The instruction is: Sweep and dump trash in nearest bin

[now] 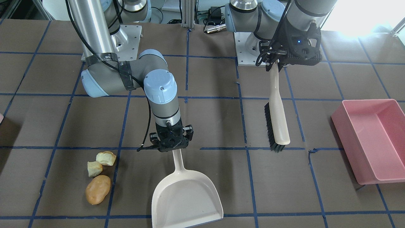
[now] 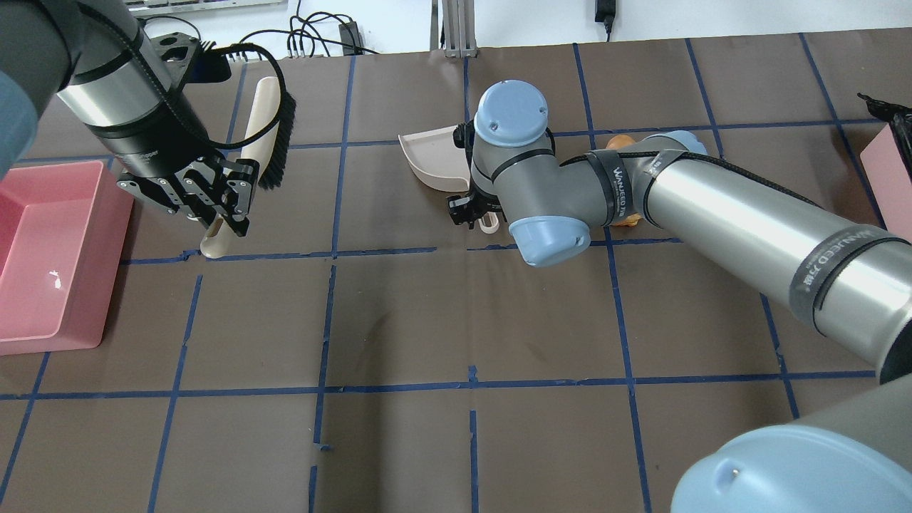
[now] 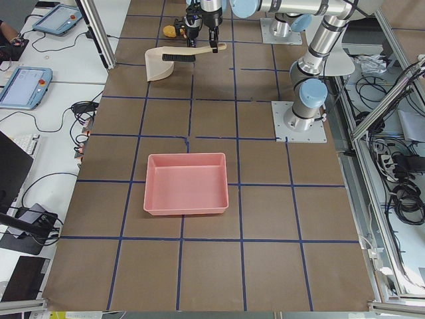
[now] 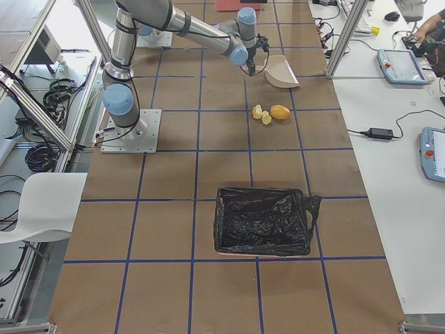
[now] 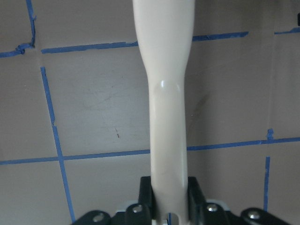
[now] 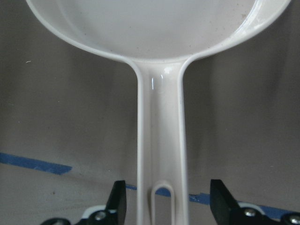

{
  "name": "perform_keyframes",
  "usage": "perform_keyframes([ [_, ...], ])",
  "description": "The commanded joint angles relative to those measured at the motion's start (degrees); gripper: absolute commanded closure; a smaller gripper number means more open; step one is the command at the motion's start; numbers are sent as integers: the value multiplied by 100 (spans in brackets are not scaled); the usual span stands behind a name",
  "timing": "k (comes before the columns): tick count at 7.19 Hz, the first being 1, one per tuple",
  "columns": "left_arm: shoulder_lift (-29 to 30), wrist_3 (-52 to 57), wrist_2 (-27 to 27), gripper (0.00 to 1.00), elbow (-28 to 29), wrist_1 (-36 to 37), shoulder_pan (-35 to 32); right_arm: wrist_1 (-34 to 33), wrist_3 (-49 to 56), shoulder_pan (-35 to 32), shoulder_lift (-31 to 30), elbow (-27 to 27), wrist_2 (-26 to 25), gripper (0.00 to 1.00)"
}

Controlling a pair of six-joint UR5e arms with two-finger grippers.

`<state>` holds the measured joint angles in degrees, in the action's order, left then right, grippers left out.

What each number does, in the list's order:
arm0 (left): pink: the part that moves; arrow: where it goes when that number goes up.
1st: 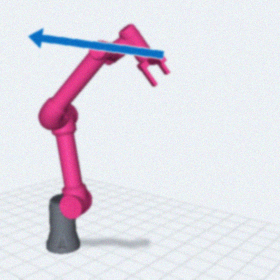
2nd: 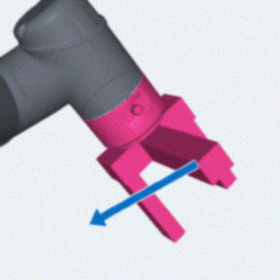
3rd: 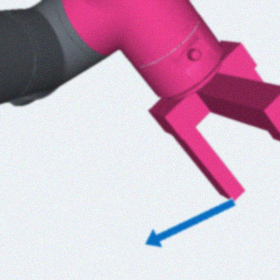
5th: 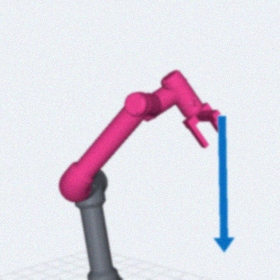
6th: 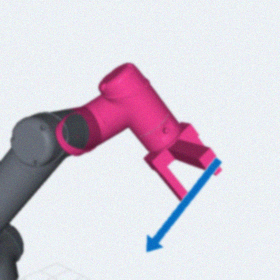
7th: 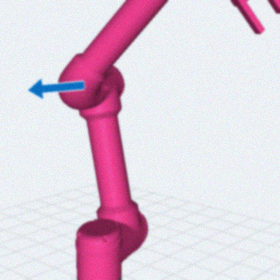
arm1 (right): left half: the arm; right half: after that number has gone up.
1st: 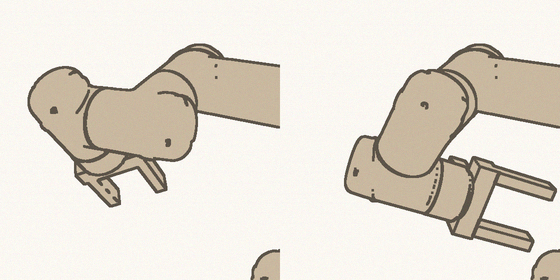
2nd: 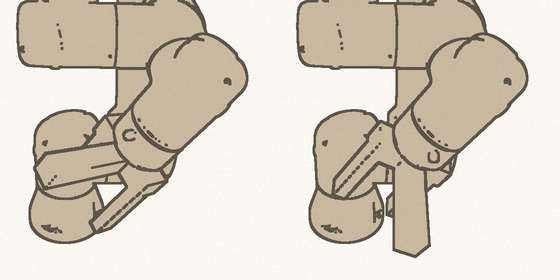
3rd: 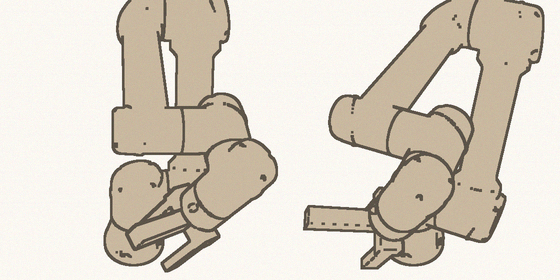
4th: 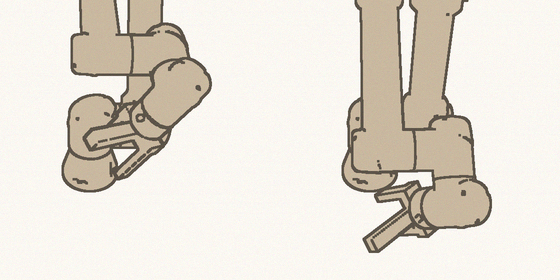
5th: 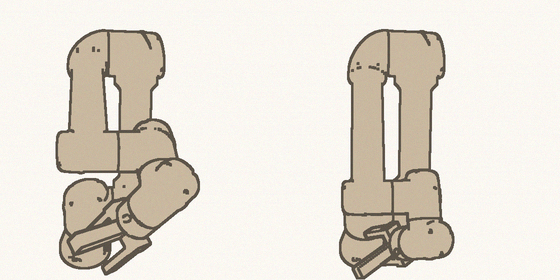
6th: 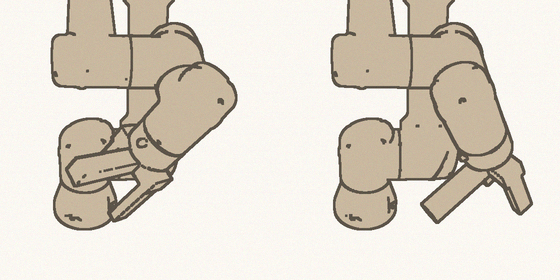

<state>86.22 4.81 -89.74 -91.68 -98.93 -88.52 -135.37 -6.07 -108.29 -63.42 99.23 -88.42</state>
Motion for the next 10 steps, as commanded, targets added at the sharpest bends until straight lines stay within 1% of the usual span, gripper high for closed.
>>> perform_keyframes([
  [1,0,-76,35,100,18,15,2,-7,79,-25,-30,26,0,37],
  [3,-18,-137,-69,100,-17,-29,2,-7,70,-43,-48,35,0,38],
  [4,-44,-216,-35,100,-61,-3,-7,-15,71,-43,-39,35,9,41],
  [5,-27,-226,26,100,-18,-3,-7,-7,79,-34,-39,35,0,49],
  [6,-26,-226,27,100,0,14,-7,-7,158,-34,-48,43,0,64],
  [7,-26,-226,35,100,1,15,-7,2,298,10,-48,35,9,82],
  [8,-26,-217,27,100,-17,15,-7,2,308,10,-57,17,9,94],
  [10,-26,-226,18,100,-35,15,-7,11,317,10,-83,8,9,97],
])
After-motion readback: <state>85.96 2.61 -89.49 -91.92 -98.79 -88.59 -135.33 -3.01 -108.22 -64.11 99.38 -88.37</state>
